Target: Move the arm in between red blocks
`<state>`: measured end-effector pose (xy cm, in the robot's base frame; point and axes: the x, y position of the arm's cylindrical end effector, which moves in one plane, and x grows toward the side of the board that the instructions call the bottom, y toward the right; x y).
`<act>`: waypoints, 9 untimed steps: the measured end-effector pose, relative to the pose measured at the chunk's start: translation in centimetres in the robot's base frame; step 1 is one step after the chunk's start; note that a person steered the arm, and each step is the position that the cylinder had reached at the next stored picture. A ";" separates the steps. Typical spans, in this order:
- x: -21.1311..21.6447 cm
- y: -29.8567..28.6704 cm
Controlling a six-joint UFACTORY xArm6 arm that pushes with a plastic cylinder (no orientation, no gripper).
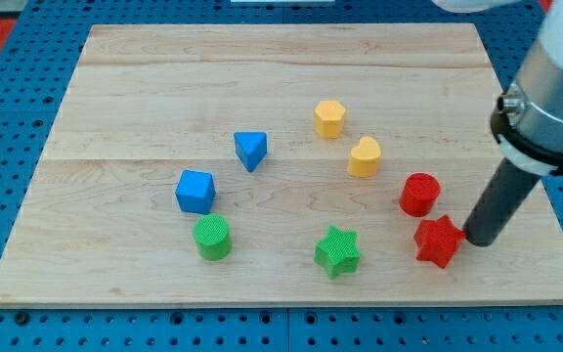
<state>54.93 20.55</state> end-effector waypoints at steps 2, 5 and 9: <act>-1.3 0.4; -1.6 -0.8; -1.9 -0.4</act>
<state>53.06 20.19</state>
